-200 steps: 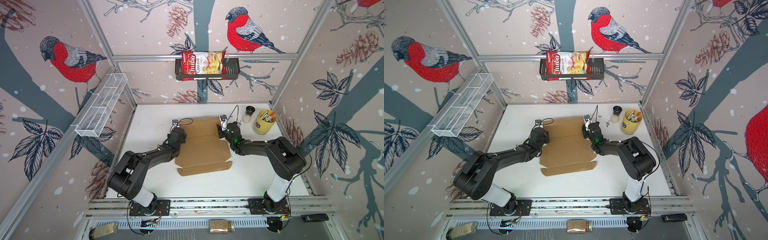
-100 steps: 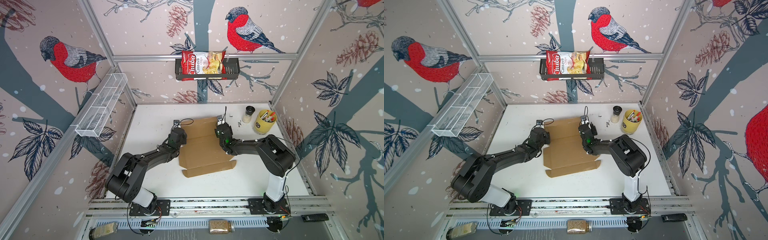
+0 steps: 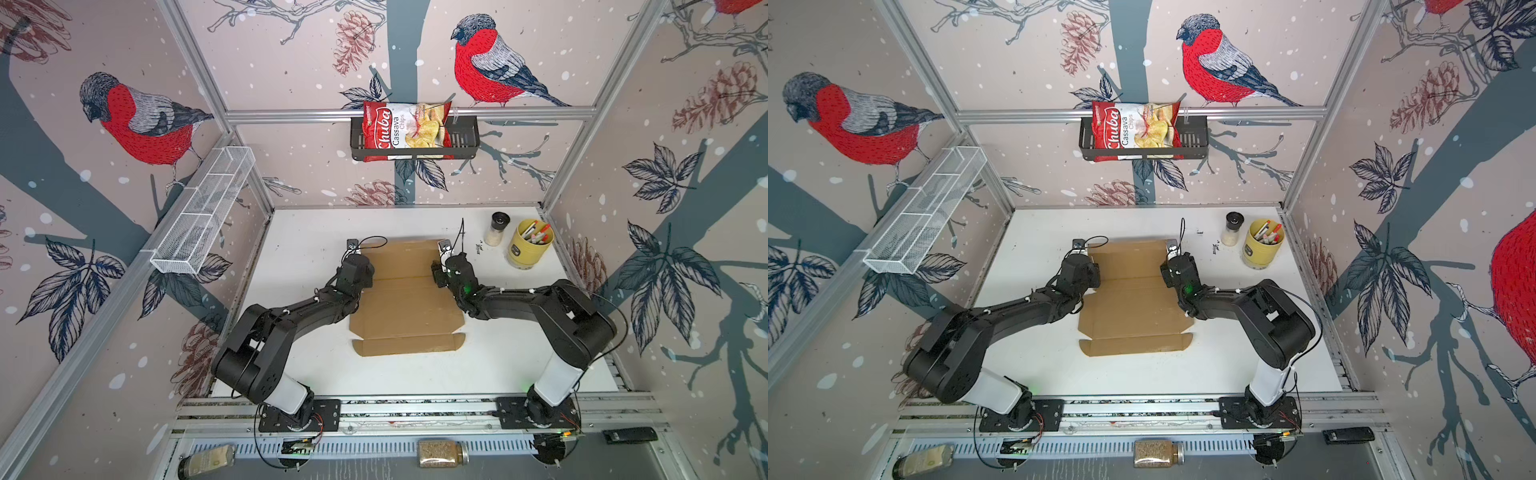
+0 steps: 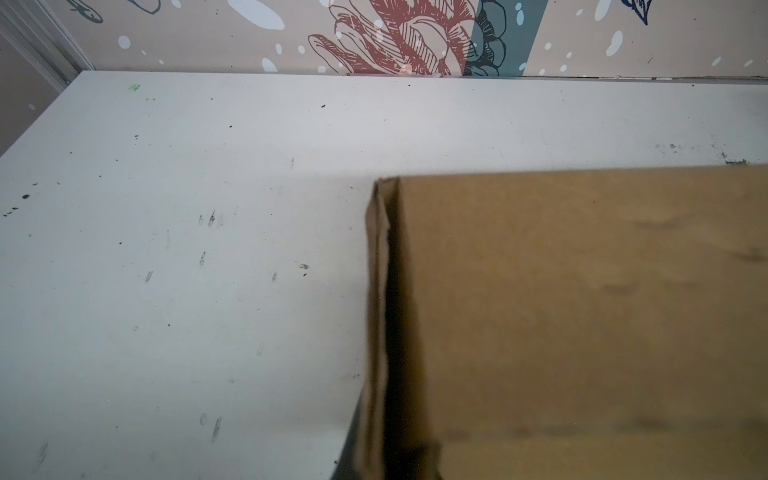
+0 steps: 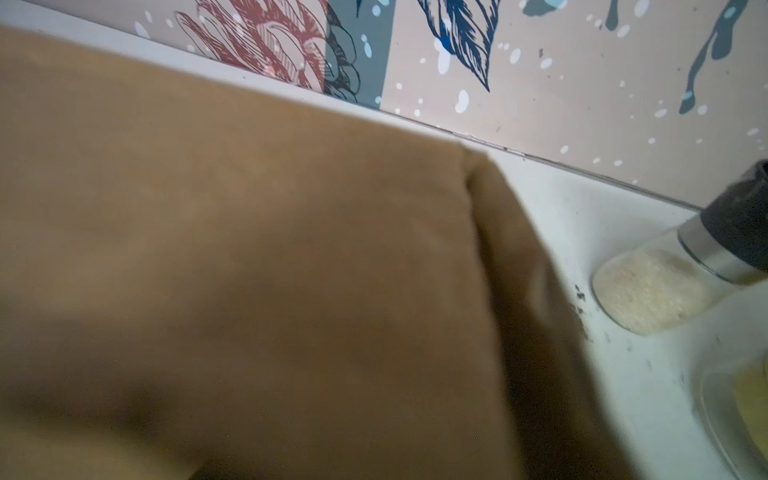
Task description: Fold the paper box
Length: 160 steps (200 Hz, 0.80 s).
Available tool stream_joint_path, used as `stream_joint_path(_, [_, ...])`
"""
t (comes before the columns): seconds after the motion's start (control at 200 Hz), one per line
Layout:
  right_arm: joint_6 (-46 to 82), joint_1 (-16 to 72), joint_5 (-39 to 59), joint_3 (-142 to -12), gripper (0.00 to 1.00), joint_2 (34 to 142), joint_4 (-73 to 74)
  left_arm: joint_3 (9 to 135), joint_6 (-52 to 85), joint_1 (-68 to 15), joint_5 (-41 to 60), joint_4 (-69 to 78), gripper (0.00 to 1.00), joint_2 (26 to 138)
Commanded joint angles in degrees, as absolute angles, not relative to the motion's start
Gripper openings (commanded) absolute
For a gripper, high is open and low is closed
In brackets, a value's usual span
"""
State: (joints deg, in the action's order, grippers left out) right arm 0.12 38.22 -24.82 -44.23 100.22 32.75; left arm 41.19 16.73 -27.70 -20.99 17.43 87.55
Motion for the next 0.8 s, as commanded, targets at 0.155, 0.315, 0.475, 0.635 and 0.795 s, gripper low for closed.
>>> stream_joint_path(0.155, [1.6,38.8,-39.2,-45.3,0.35,102.6,32.6,41.5,16.9,-27.5,-21.1,15.0,0.0,87.7])
stream_joint_path(0.315, [1.9,38.8,-37.3,-45.0,0.31,101.0,32.9,41.6,16.7,-27.6,-21.2,14.5,0.0,87.2])
stream_joint_path(0.475, [3.5,36.1,-19.0,-39.4,0.56,91.6,37.3,42.9,16.6,-27.6,-20.3,12.9,0.0,87.3])
stream_joint_path(0.635, [4.3,32.1,-8.1,-35.5,0.62,87.4,42.6,44.2,16.6,-27.5,-19.6,11.0,0.0,87.7])
stream_joint_path(0.795, [0.7,33.6,-12.3,-39.4,0.63,90.3,41.2,44.4,16.1,-27.6,-19.3,10.6,0.0,87.4])
